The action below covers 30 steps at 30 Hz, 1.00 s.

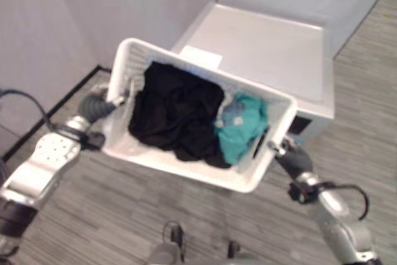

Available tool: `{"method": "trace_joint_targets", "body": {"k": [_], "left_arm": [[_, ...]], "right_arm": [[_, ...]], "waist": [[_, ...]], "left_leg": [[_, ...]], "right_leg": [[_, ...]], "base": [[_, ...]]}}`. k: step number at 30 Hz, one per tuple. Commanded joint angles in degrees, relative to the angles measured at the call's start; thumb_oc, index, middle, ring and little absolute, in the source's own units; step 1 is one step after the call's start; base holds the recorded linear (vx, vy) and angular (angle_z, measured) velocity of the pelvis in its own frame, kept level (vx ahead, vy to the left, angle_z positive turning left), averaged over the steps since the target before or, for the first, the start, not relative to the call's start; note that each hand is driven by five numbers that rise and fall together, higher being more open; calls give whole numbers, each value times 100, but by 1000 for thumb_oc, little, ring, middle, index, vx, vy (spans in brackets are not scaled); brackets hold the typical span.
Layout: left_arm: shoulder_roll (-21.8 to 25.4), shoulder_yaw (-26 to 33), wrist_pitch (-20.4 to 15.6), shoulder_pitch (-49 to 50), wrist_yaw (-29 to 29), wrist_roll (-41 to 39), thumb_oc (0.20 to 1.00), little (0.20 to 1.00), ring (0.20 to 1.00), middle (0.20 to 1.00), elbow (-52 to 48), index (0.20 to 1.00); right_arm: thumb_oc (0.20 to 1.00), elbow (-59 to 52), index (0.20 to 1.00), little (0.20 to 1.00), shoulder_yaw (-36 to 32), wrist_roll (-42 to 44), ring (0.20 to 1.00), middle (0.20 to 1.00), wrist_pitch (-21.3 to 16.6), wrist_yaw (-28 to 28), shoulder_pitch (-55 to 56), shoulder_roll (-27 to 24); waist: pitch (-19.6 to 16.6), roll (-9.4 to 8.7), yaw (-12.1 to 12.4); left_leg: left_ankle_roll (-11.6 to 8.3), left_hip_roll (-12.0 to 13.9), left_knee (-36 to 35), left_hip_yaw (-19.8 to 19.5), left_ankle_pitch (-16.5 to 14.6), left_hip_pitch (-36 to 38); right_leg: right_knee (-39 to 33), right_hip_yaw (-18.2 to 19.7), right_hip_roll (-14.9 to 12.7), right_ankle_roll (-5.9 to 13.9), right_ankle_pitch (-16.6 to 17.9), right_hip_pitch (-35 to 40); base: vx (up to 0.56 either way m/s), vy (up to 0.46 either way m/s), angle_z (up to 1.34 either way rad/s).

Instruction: Grab the laundry basket,head to the washer,open it,put in the laundry and shut it.

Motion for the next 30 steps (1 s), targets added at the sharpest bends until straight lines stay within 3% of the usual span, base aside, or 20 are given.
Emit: {"method": "trace_joint_targets", "body": {"k": [1,9,20,25,30], "left_arm": [[-118,-99,-892,-813,-216,-573,200,200,200,200,-113,200],[-579,-602,-929,-1636,-58,-641,200,200,200,200,457,200],[-876,-2164,-693,-3454,-80,-1123,200,200,200,200,1875,200],[-1379,-2847,-591,-4514,-81,-1306,200,200,200,200,2973,200],[-2305,-3277,-509,-5824,-58,-1424,200,200,200,200,4697,200]], "right_arm": [[200,-646,200,200,-518,519,200,200,-987,111,-674,-201],[200,-415,200,200,-588,405,200,200,-1193,-242,-1263,-369],[200,636,200,200,-160,355,200,200,-1222,-871,-2783,-1084],[200,1517,200,200,421,325,200,200,-1162,-1143,-4003,-1335],[200,2634,200,200,1304,189,200,200,-1089,-1363,-5542,-1097]], "waist": [[-650,-14,41],[-750,9,0],[-723,115,-113],[-687,146,-203],[-671,224,-358]], "left_leg": [[106,269,-130,-401,-378,237],[55,247,-390,-470,-249,294],[76,228,-413,-550,-230,299],[101,242,-398,-488,-261,345],[126,264,-370,-339,-310,417]], "right_leg": [[395,-212,-376,345,-121,-179],[211,-388,-382,368,-62,-76],[327,-455,-399,383,-62,-88],[472,-382,-394,386,-74,-147],[649,-259,-376,399,-37,-259]], "base": [[0,0,0],[-5,-1,5],[-2,18,7],[16,20,-1],[51,41,-16]]}}
